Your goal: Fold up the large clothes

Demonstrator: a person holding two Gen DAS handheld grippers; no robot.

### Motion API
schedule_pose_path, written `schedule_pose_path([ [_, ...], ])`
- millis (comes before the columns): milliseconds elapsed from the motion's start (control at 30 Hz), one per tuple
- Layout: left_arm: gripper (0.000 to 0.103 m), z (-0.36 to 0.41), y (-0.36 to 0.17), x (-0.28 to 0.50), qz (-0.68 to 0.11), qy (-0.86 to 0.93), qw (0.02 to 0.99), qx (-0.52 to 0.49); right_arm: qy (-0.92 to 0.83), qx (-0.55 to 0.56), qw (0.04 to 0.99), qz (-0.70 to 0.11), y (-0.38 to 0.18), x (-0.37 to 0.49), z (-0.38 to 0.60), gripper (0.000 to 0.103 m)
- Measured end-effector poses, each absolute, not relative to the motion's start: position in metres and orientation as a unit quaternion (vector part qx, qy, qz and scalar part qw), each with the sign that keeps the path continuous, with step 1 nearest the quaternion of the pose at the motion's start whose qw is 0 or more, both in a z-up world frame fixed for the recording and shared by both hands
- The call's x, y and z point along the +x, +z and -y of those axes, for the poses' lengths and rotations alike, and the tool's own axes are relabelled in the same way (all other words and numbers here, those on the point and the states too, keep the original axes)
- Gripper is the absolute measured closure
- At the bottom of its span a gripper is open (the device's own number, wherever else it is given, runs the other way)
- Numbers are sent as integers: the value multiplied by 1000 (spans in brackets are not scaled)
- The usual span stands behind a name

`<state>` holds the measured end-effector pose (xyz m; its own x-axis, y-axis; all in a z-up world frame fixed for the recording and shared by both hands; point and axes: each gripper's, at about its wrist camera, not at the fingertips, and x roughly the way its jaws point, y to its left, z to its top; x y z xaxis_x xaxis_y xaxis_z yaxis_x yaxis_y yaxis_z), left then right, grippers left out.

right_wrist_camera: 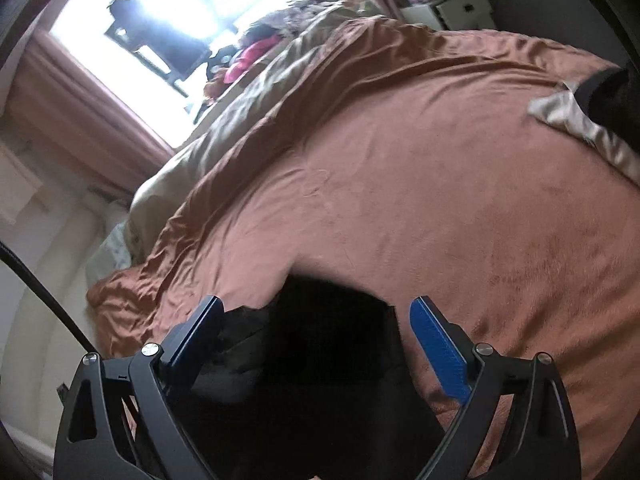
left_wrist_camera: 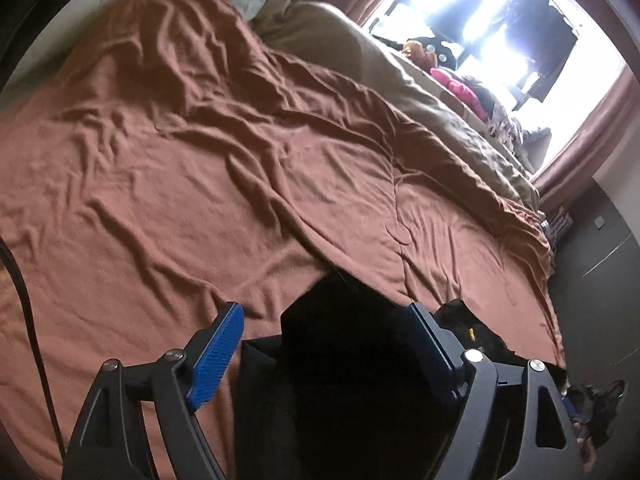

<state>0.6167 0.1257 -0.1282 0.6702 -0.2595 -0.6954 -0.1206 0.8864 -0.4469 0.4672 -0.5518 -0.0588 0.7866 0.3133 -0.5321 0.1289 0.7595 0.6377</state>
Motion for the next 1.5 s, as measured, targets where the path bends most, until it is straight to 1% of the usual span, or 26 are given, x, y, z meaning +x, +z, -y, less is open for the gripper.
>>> schedule_pose_path([
  [100,19,-126,-135,611,-427,-41,875,-224,29,305,888,-342,-54,464,545,9],
  [267,20,-116,-150,592,-469,-46,865,-174,15,288,879,-380,-50,463,541,9],
  [433,21,-115,-163,559,-489,-46,856,-161,27,249,887,-389,-22,464,522,9],
  [567,21,-120,-167,526,-491,-47,852,-178,51,218,893,-391,-7,453,496,9],
  [700,21,-129,-167,495,-489,-40,847,-202,72,203,890,-403,-6,436,477,14],
  [933,21,-140,-168,444,-483,-29,841,-242,113,167,888,-414,-10,398,448,15],
  [1033,21,-144,-173,427,-482,-29,833,-270,130,151,888,-414,-12,385,429,22],
  [1267,21,-148,-186,403,-486,-33,809,-328,163,135,879,-427,-26,358,406,22],
  [1300,21,-148,-190,400,-489,-35,803,-340,164,136,876,-432,-30,354,403,25],
  [1333,21,-148,-193,398,-490,-37,798,-350,169,136,872,-439,-35,350,401,32],
  [1367,21,-148,-195,397,-490,-40,795,-356,172,136,869,-443,-35,349,396,34],
  [1467,21,-146,-204,396,-489,-48,783,-380,178,124,866,-451,-40,342,387,36],
  [1500,21,-144,-206,396,-489,-53,781,-385,184,119,864,-454,-40,340,383,39],
])
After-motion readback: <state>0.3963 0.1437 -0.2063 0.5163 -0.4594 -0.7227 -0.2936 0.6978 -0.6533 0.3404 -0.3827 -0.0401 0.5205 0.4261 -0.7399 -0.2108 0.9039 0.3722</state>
